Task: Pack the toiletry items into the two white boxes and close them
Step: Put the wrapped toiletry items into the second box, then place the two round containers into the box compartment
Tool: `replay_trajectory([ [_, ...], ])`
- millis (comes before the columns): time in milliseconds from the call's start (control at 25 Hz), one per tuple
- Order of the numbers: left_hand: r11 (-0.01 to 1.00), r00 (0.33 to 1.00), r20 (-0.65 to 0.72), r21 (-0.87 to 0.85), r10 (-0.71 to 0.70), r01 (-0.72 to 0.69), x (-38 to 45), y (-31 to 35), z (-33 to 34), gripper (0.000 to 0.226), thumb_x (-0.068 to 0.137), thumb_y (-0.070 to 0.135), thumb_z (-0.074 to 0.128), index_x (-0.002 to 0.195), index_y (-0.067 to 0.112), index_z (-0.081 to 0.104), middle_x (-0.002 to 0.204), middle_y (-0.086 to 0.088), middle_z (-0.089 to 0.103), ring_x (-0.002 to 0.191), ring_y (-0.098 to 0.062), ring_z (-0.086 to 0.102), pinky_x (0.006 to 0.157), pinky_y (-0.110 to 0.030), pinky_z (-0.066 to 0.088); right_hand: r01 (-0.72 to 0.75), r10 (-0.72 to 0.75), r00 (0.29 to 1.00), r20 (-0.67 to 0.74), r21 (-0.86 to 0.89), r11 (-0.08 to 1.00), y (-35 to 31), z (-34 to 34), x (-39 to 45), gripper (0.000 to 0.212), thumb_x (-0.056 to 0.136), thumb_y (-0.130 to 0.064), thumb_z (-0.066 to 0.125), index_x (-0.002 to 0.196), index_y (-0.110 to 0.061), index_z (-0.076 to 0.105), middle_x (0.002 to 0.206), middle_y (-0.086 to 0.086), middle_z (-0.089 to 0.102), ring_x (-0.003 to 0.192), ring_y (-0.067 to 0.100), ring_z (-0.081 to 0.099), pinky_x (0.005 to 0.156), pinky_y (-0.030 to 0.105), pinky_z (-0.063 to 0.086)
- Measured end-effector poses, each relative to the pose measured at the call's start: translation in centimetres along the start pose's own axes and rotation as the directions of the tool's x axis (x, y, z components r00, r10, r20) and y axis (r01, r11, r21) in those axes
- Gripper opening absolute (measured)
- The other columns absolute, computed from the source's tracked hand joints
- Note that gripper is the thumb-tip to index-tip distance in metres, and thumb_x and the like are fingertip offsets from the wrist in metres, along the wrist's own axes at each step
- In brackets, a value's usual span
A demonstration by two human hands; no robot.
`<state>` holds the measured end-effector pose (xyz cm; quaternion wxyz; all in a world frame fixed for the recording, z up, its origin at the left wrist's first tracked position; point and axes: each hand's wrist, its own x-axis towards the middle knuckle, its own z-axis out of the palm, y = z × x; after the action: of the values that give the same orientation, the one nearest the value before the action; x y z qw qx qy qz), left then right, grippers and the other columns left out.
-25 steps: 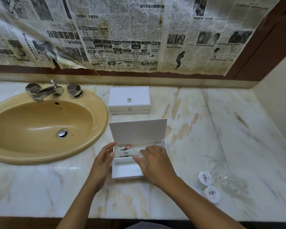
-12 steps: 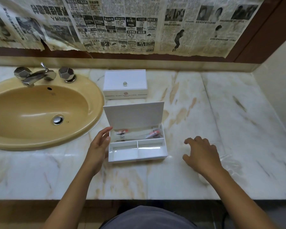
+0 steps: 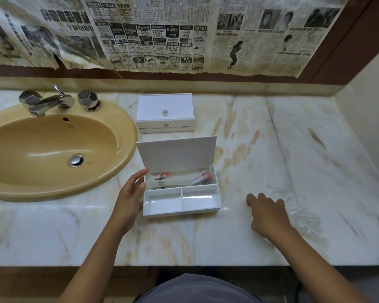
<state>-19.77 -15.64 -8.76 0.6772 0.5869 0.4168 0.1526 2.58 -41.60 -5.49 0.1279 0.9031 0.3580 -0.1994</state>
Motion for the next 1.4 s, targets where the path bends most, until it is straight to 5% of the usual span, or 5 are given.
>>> replay_trajectory([
  [320,1.000,1.000,0.014,0.012,0.023,-0.023,-0.5,0.6,0.0,0.030,0.099,0.043,0.052,0.127,0.053,0.059,0.146,0.003,0.053,0.140,-0.027,0.045,0.101,-0.052,0.051,0.070,-0.048,0.993,-0.109,0.205,0.976,-1.4,-0.2,1.2,0.029,0.081,-0.008,0.052,0.108,-0.017,0.053,0.101,0.001,0.050,0.092,0.019,0.053,0.067,0.027,0.042],
  [720,1.000,0.999,-0.034,-0.004,0.002,-0.002,-1.0,1.5,0.6,0.032,0.107,0.023,0.044,0.134,0.035,0.058,0.135,0.011,0.055,0.120,-0.006,0.058,0.069,-0.017,0.055,0.202,-0.158,0.966,-0.203,0.215,0.956,-5.5,-1.2,5.2,0.038,0.080,-0.029,0.065,0.114,-0.021,0.051,0.104,0.002,0.053,0.095,0.022,0.052,0.068,0.029,0.039],
  [1040,0.999,1.000,0.011,0.033,0.017,-0.018,0.2,0.2,-0.4,0.030,0.104,0.037,0.050,0.127,0.052,0.059,0.147,0.001,0.052,0.139,-0.028,0.047,0.102,-0.057,0.050,0.150,-0.034,0.931,-0.363,0.297,0.943,-2.2,-2.2,-0.2,0.054,0.078,-0.029,0.066,0.130,-0.026,0.050,0.121,0.000,0.055,0.110,0.024,0.050,0.087,0.035,0.039],
  [1280,1.000,1.000,0.003,0.018,0.003,-0.003,0.5,-0.4,-0.4,0.032,0.107,0.029,0.046,0.130,0.047,0.059,0.144,-0.008,0.054,0.134,-0.036,0.050,0.086,-0.038,0.053,-0.038,0.079,0.985,-0.155,0.249,0.968,0.6,0.0,-4.1,0.051,0.083,-0.042,0.060,0.131,-0.033,0.045,0.126,-0.006,0.049,0.117,0.018,0.044,0.092,0.032,0.038],
  [1400,1.000,1.000,0.006,0.002,0.005,-0.005,0.5,-0.4,-0.4,0.033,0.107,0.028,0.045,0.130,0.048,0.059,0.145,-0.006,0.055,0.134,-0.032,0.052,0.092,-0.046,0.055,-0.080,0.095,0.994,-0.045,0.263,0.962,1.2,1.2,-4.8,0.051,0.083,-0.042,0.059,0.130,-0.033,0.042,0.126,-0.007,0.046,0.117,0.016,0.042,0.088,0.030,0.040],
])
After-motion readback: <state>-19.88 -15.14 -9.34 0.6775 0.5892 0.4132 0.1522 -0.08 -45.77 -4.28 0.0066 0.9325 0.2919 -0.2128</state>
